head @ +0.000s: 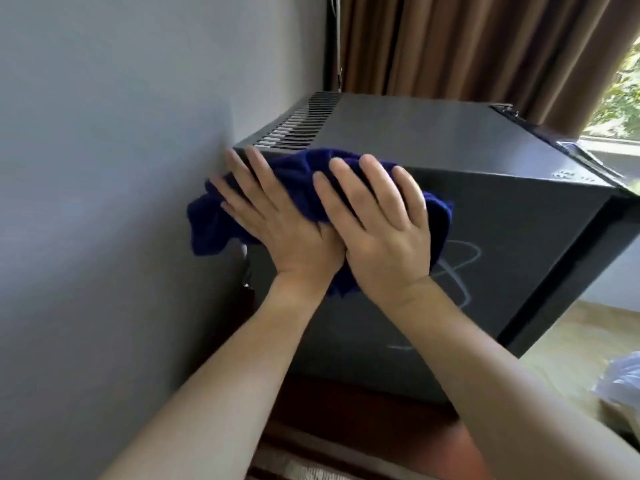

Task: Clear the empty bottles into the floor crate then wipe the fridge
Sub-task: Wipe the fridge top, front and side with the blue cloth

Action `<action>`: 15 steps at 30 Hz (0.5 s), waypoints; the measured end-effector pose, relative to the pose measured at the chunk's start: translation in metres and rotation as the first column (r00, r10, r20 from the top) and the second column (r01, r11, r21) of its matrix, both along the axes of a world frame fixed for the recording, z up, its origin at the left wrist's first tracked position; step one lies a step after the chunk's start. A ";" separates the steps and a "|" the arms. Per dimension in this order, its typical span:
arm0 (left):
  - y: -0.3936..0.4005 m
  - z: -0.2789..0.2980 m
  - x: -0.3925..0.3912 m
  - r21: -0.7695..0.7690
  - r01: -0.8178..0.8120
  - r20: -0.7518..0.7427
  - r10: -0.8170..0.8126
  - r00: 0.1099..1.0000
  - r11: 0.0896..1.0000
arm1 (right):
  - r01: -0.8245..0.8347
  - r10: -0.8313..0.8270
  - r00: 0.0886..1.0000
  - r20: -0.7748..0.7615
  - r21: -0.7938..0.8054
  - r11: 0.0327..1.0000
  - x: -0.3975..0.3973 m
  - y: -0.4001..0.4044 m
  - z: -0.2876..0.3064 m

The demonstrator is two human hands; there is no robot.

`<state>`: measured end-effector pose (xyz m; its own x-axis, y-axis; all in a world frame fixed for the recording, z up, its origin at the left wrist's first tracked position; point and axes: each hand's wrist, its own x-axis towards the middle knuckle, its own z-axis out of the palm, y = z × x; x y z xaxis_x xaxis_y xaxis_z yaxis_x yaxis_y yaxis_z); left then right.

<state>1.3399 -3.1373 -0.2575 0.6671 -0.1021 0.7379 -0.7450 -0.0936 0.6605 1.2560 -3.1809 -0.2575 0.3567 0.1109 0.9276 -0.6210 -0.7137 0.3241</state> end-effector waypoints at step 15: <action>-0.007 -0.062 0.019 -0.061 -0.038 0.255 0.053 0.965 0.997 | 0.260 -0.259 0.957 0.130 0.007 0.965 0.007 0.003 -0.091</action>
